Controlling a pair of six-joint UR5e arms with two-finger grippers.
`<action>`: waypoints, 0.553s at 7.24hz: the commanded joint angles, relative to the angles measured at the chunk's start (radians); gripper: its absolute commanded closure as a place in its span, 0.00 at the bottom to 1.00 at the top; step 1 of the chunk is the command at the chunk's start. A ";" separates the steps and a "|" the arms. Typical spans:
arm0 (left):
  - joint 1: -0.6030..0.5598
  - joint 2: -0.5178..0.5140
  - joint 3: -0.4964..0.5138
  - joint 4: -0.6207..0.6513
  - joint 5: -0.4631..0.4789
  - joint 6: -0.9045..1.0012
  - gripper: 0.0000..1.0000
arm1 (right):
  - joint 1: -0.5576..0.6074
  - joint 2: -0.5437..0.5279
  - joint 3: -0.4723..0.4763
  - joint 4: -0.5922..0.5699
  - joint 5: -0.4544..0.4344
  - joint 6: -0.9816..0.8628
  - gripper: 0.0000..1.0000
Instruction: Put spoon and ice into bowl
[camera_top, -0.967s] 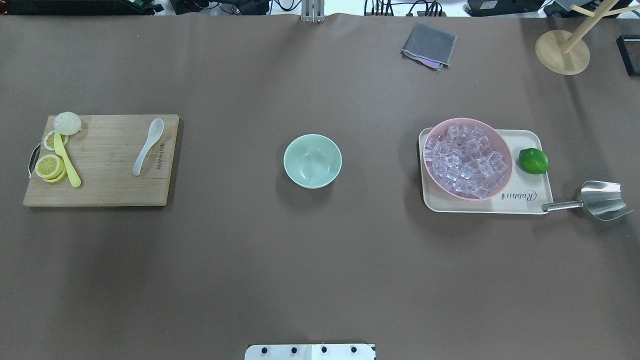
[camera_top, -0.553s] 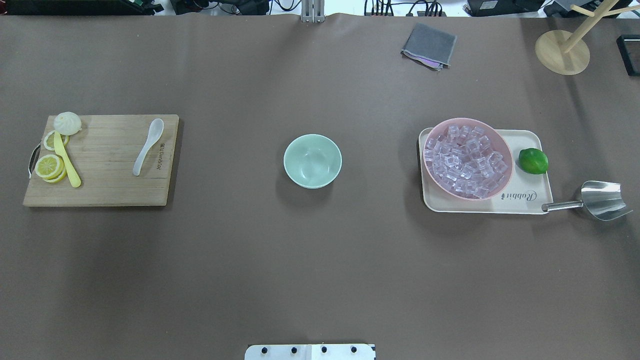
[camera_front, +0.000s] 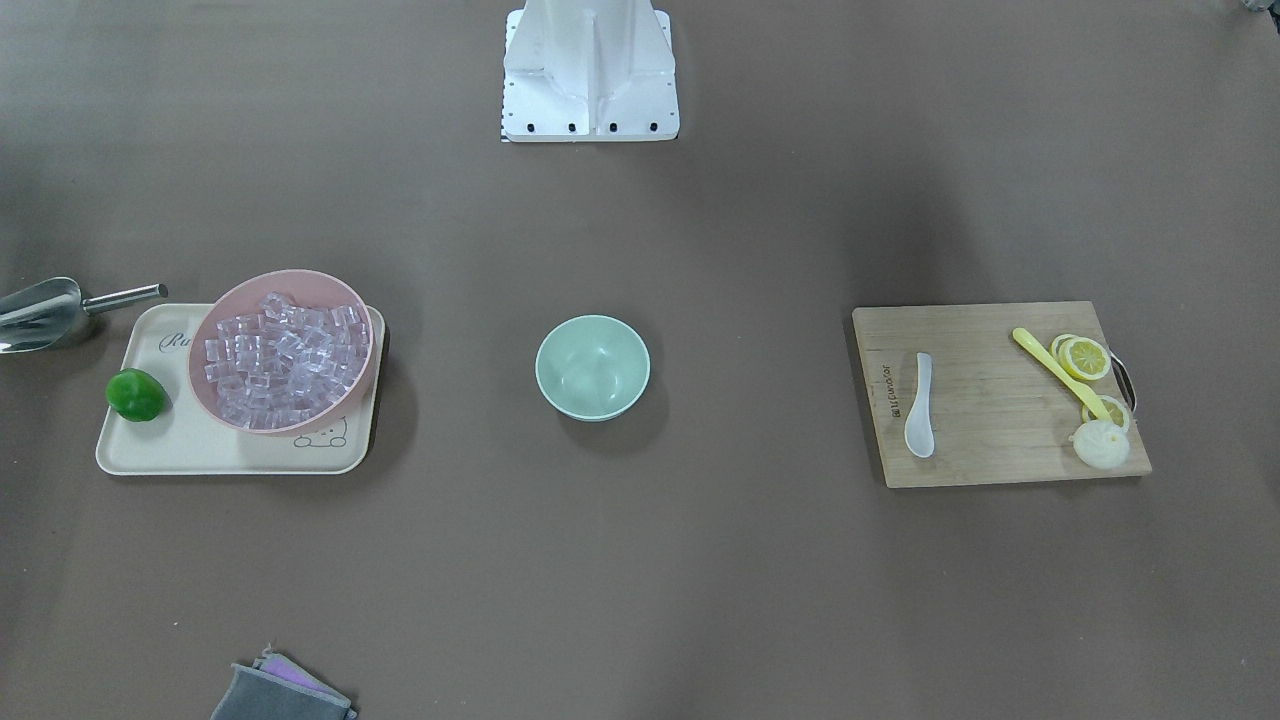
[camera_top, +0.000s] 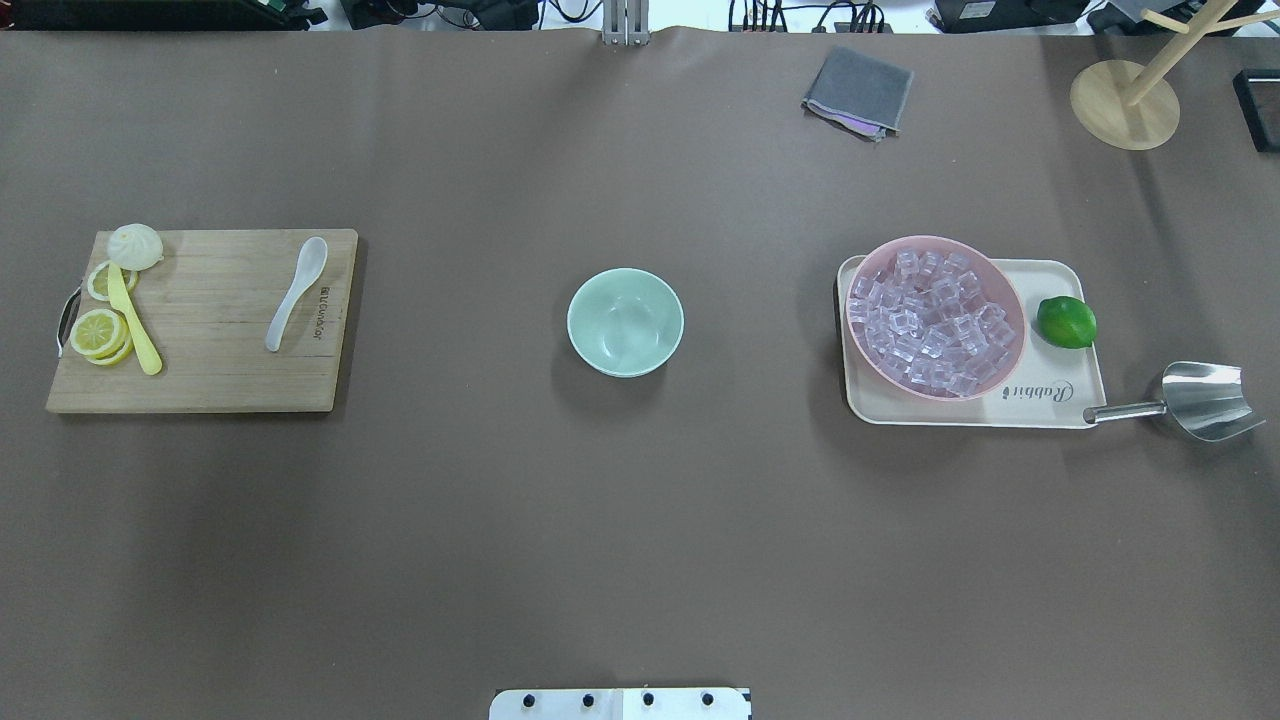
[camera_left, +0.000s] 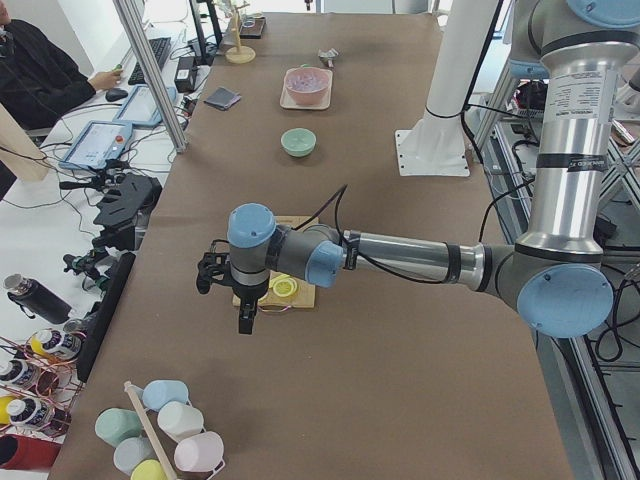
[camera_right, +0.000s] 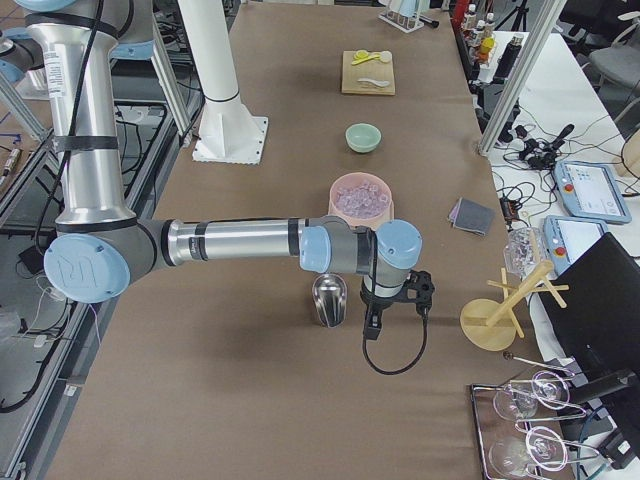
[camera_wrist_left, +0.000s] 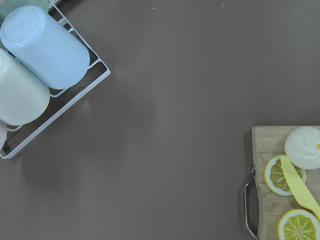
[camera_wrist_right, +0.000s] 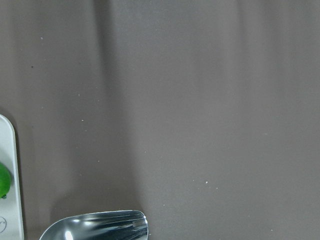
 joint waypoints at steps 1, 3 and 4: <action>0.035 -0.037 -0.033 -0.016 0.004 0.000 0.02 | -0.002 0.012 0.028 0.005 0.021 -0.001 0.00; 0.179 -0.109 -0.028 -0.236 0.011 -0.066 0.02 | -0.054 0.122 0.020 0.023 0.012 0.000 0.00; 0.233 -0.123 -0.030 -0.263 0.007 -0.120 0.02 | -0.089 0.182 0.019 0.034 0.017 0.033 0.00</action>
